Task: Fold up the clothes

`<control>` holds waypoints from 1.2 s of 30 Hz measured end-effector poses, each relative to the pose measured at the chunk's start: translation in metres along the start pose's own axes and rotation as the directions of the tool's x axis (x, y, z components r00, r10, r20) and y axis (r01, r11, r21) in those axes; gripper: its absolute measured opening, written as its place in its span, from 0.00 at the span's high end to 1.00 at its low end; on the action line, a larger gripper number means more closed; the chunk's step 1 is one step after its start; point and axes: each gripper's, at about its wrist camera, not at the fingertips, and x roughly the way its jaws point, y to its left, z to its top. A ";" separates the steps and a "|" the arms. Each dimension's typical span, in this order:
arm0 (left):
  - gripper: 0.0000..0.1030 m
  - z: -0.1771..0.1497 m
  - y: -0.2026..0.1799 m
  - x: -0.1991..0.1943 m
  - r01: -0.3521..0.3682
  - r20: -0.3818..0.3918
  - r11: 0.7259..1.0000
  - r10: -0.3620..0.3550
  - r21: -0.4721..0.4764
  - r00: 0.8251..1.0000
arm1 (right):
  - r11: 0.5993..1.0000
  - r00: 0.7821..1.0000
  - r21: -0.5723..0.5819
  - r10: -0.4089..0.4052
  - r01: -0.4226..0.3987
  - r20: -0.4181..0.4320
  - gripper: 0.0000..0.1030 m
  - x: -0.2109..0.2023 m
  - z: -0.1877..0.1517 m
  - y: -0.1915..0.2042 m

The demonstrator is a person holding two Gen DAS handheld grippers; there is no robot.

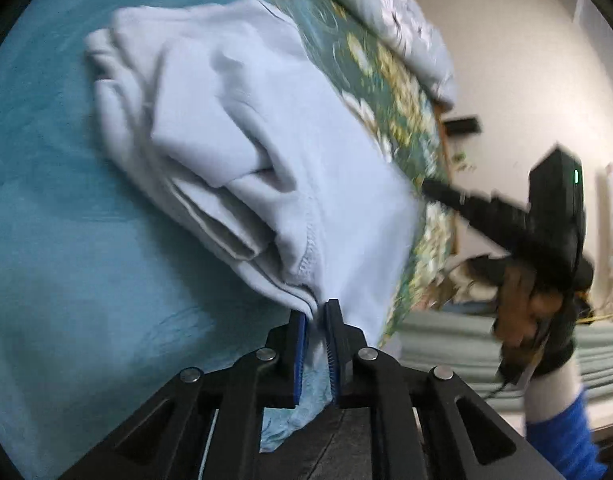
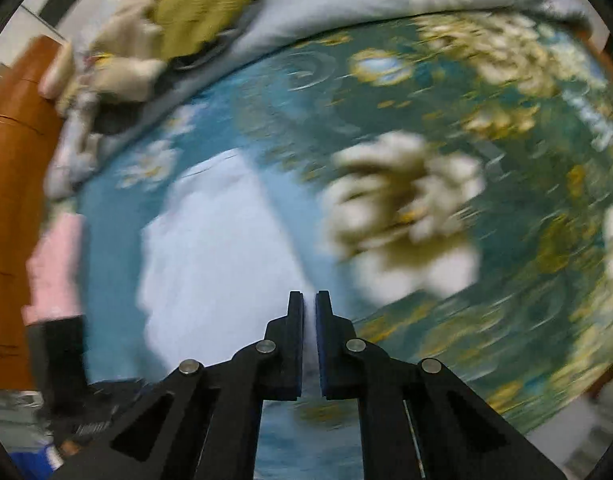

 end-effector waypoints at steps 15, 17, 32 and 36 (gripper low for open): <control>0.38 0.076 0.094 -0.072 -0.084 0.247 0.967 0.144 -0.239 0.958 | 0.744 0.905 0.518 0.368 -0.423 0.211 0.51 0.049 -0.125 -0.062; 0.35 0.085 0.093 -0.065 -0.061 0.250 0.967 0.124 -0.248 0.960 | 0.663 0.889 0.595 0.378 -0.454 0.257 0.51 0.056 -0.138 -0.065; 0.90 0.067 0.046 -0.034 -0.094 0.221 0.979 0.134 -0.183 0.966 | 0.781 0.892 0.446 0.315 -0.437 0.323 0.94 -0.001 -0.048 -0.067; 0.86 0.059 0.050 -0.015 -0.114 0.169 0.976 0.146 -0.185 0.975 | 0.846 0.916 0.365 0.312 -0.388 0.250 0.94 -0.008 -0.004 -0.075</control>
